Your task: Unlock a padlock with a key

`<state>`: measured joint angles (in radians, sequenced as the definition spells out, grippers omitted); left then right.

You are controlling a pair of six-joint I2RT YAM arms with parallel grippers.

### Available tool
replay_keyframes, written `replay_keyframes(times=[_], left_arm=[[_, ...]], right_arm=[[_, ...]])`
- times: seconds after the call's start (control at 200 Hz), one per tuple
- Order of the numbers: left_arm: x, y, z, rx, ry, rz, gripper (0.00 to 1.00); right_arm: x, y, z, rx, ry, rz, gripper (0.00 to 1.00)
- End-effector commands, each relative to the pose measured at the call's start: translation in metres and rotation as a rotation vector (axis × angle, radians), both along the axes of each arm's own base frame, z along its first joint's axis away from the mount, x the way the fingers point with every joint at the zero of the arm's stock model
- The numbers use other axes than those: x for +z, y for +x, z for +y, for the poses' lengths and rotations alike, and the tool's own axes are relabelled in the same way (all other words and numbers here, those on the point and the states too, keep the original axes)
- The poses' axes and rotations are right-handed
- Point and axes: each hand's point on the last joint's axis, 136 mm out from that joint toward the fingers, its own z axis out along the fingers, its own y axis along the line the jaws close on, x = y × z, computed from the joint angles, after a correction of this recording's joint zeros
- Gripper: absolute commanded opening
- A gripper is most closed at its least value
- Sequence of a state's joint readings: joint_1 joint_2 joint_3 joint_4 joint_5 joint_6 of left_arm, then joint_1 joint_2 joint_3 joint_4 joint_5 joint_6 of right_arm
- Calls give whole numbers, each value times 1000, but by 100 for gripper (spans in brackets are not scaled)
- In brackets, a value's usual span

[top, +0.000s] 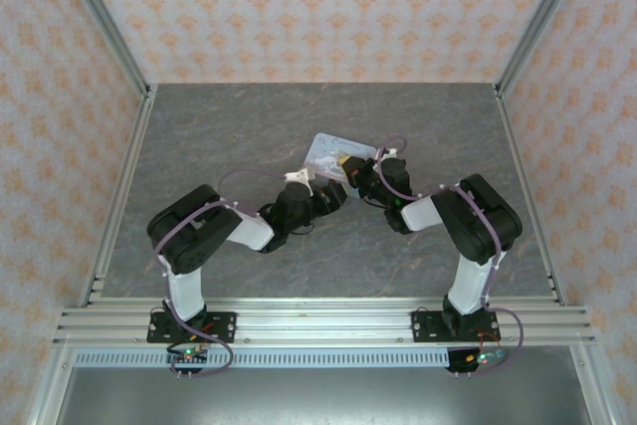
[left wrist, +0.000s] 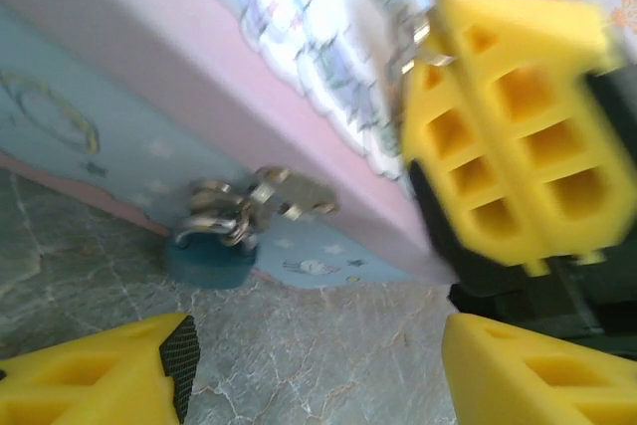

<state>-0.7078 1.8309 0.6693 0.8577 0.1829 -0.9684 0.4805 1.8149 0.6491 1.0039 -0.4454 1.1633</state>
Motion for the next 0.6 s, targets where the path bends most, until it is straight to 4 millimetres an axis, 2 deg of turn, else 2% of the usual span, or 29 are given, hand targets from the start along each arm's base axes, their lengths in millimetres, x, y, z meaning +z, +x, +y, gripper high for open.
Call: replay_keyframes(times=[0.0, 0.155, 0.23, 0.4, 0.596], left_arm=[[3, -3, 25, 11, 138, -18, 67], [4, -7, 48, -11, 243, -18, 68], [5, -7, 55, -27, 276, -21, 68], [3, -2, 72, -29, 328, -24, 68], [2, -4, 79, -41, 351, -23, 67]], right_arm=[[1, -4, 0, 42, -55, 46, 0], [35, 9, 1, 61, -106, -6, 0], [40, 18, 1, 72, -144, -3, 0], [35, 48, 2, 66, -165, 20, 0], [25, 87, 11, 84, -193, 52, 0]])
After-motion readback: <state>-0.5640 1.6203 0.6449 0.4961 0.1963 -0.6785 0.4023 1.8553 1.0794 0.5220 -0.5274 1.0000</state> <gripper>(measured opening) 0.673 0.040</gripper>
